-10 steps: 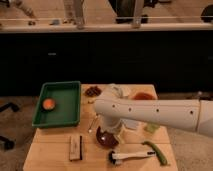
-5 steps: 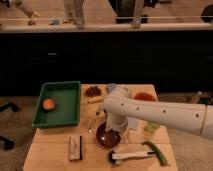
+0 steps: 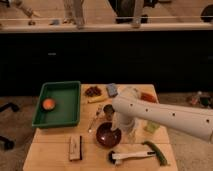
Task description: Stack bowls on top of each other
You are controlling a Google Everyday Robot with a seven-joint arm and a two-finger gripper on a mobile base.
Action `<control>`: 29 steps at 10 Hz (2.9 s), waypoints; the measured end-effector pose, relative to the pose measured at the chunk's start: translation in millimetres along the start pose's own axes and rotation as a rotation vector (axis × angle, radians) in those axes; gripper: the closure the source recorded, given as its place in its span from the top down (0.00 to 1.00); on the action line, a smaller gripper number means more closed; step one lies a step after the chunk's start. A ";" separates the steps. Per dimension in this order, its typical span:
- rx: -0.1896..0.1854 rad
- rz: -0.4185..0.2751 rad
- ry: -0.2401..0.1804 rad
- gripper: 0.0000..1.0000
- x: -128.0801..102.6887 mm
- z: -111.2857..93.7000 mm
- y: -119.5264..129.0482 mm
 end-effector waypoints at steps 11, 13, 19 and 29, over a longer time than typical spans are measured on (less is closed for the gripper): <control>-0.046 0.006 0.130 0.80 -13.8 41.3 11.8; -0.051 0.006 0.139 0.66 -14.3 44.5 11.0; -0.040 0.051 0.129 0.07 -4.5 41.0 9.2; 0.051 0.086 0.158 0.00 -9.6 -14.5 14.2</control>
